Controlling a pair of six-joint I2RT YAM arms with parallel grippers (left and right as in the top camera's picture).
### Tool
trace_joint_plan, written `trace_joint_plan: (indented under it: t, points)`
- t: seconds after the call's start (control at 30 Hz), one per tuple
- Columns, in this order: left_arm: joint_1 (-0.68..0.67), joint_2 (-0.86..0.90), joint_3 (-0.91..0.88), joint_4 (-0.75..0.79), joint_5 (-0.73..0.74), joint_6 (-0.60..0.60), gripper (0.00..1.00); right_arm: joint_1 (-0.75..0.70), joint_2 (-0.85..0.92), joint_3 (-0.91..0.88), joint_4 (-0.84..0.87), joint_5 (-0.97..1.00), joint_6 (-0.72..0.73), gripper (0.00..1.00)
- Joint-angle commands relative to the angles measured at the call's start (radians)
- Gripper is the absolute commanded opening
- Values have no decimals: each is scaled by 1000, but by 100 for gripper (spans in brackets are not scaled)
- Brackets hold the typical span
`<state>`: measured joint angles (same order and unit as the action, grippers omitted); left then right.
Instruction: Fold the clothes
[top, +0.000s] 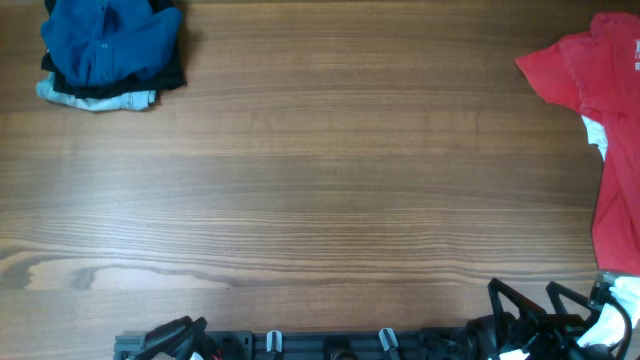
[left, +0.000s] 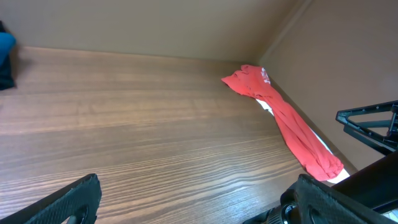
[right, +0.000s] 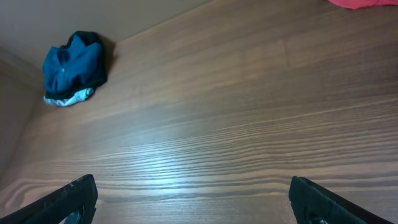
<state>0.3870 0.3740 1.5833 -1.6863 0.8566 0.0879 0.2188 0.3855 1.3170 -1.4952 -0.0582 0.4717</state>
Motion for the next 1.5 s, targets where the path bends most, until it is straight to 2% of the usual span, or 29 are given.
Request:
trace_joint_plan:
  t: [0.0,0.07,0.2,0.4,0.53,0.63,0.77,0.87,0.93,0.97,1.07,1.47]
  points:
    - [-4,-7,-3,2,-10,-14,100,0,-14,-1,-1,61,0,100]
    - [-4,-7,-3,2,-10,-14,100,-4,-17,-8,51,113,-1,100]
    - [-4,-7,-3,2,-10,-14,100,-25,-64,-209,439,34,-211,100]
    - [-4,-7,-3,2,-10,-14,100,-64,-176,-786,1162,11,-235,100]
    - [-4,-7,-3,2,-10,-14,100,-122,-282,-1077,1451,-81,-233,100]
    - [-4,-7,-3,2,-10,-14,100,-157,-357,-1186,1516,-89,-233,99]
    - [-4,-7,-3,2,-10,-14,100,-223,-379,-1242,1542,-101,-254,100]
    - [-4,-7,-3,2,-10,-14,100,-245,-382,-1265,1576,-188,-443,100]
    - [-4,-7,-3,2,-10,-14,100,-245,-382,-1267,1541,-157,-495,100]
    - [-4,-7,-3,2,-10,-14,100,-245,-382,-1276,1528,-120,-489,100]
    - [-4,-7,-3,2,-10,-14,100,-245,-382,-1312,1498,-3,-329,100]
    - [-4,-7,-3,2,-10,-14,100,-245,-382,-1312,1497,6,-340,100]
